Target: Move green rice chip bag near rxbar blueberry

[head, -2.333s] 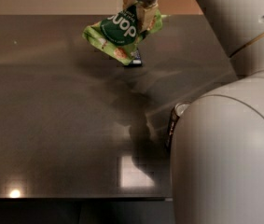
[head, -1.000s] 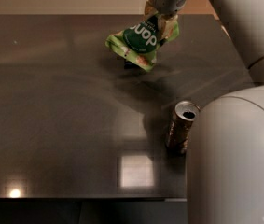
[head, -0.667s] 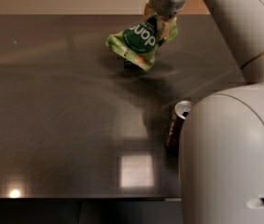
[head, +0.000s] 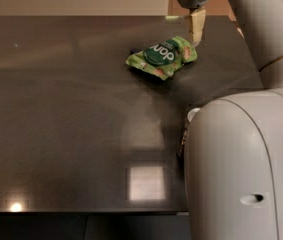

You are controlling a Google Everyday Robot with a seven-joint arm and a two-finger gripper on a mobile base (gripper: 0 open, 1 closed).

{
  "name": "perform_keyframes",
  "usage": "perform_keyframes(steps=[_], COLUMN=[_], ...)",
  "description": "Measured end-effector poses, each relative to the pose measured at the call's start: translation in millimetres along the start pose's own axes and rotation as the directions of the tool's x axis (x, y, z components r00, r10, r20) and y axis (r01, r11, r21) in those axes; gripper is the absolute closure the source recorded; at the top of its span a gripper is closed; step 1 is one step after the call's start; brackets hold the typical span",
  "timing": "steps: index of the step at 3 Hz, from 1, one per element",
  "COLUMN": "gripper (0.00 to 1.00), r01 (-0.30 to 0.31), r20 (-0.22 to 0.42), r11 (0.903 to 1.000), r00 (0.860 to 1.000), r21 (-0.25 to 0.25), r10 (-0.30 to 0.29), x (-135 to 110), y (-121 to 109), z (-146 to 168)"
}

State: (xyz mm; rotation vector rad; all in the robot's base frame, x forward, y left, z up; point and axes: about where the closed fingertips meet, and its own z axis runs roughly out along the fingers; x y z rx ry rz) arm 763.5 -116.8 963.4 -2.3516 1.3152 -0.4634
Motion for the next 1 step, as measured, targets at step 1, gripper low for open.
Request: perform_keyframes(steps=[1], gripper=[0.00], r01=[0.000], r20=[0.000], r11=[1.0000], r00=[1.000], r21=[0.000], r10=[0.000], x=[0.0], y=[0.0], z=[0.1])
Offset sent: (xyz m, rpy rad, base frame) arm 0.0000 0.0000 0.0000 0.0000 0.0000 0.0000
